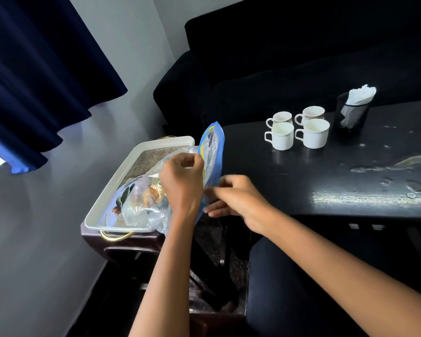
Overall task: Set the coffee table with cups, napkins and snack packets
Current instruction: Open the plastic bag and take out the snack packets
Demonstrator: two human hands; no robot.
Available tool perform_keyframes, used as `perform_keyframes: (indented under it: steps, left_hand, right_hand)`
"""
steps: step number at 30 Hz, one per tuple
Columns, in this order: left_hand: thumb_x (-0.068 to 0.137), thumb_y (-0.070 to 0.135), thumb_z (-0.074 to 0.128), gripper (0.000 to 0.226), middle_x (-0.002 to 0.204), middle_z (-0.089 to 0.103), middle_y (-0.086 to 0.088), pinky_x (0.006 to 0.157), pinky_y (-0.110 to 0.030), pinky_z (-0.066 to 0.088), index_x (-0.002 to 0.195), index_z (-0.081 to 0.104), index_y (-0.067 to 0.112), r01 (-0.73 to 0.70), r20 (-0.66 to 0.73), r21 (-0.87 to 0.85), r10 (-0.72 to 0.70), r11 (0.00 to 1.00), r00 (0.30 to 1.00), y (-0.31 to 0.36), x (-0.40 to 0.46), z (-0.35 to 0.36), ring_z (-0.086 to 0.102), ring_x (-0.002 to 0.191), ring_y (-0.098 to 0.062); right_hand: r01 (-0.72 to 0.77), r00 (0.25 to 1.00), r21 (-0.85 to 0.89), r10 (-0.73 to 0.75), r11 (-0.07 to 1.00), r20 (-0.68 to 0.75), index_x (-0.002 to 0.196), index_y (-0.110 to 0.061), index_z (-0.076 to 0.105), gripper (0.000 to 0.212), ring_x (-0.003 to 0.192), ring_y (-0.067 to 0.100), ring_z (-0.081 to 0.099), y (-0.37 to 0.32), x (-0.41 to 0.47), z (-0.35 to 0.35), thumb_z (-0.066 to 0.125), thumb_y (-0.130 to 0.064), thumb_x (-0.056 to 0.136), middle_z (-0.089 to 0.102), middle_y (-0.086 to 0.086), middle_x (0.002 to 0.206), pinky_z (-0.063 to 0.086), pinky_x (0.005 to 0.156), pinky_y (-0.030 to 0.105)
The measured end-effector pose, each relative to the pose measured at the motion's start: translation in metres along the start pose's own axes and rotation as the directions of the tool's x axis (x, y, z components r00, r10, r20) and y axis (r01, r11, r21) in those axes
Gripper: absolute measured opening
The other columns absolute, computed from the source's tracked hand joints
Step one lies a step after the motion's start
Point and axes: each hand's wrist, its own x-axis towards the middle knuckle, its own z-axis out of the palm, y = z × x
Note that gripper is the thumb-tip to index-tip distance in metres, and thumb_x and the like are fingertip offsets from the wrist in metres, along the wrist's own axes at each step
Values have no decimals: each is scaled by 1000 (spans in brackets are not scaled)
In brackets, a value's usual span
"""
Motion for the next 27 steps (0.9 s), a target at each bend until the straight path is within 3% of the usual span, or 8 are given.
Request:
perform_keyframes:
  steps: [2,5,9,12,15,19,25,27]
  left_hand:
    - [84,20,63,16,61,62,9,66,-23,44,68,68,16,17,5,-17,-17,1000,1000,0,0,-1,57,59,-6]
    - [81,26,68,9,76,68,8,75,-29,52,83,70,18,49,104,10,-49,999,993,1,-3,-2,67,79,-16]
    - [72,41,71,36,92,64,8,71,-28,43,104,61,27,1,224,246,-58,969,973,4,-9,0,61,87,-15]
    - [71,46,69,29,88,67,5,72,-29,46,91,67,25,46,262,318,-134,947,956,7,-11,1,63,87,-18]
    - [71,35,67,14,75,71,-1,71,-33,55,74,71,22,77,304,291,-168,954,938,9,-11,-2,67,78,-25]
    - [71,14,62,11,62,69,-10,68,-37,55,64,70,10,65,271,240,-131,969,954,9,-11,-4,69,69,-30]
    - [73,14,58,14,64,67,-17,65,-39,54,66,67,5,63,101,170,-81,983,992,2,-4,-7,68,67,-33]
    - [77,16,57,14,64,68,-10,66,-37,54,69,67,9,60,46,137,-67,989,997,1,-1,-9,69,66,-29]
  right_hand:
    - [-1,1000,5,0,1000,24,82,-5,59,7,49,16,64,4,-2,2,64,-3,86,65,10,69,55,50,23]
    - [39,996,26,-36,999,-84,73,-9,58,17,44,10,61,5,4,-1,63,3,84,62,5,66,55,45,23]
    - [121,974,-27,-124,992,-192,69,-11,62,20,54,12,60,-2,17,-11,61,2,85,64,6,68,50,45,20]
    - [157,958,-127,-182,979,-223,72,-6,64,18,59,15,60,-5,25,-17,57,5,84,64,9,69,48,45,20]
    - [165,959,-145,-193,976,-209,73,3,62,10,56,13,59,-2,28,-19,62,4,83,62,12,66,49,46,20]
    - [176,957,-86,-191,981,-218,73,-2,61,14,53,14,63,3,30,-24,61,5,85,64,9,62,55,53,27]
    - [150,941,-112,-176,982,-290,72,-9,63,21,53,15,64,8,31,-31,58,10,81,66,8,64,53,49,23]
    - [123,937,-105,-151,987,-315,77,-8,63,19,54,16,65,13,32,-36,57,9,83,66,9,67,55,50,23]
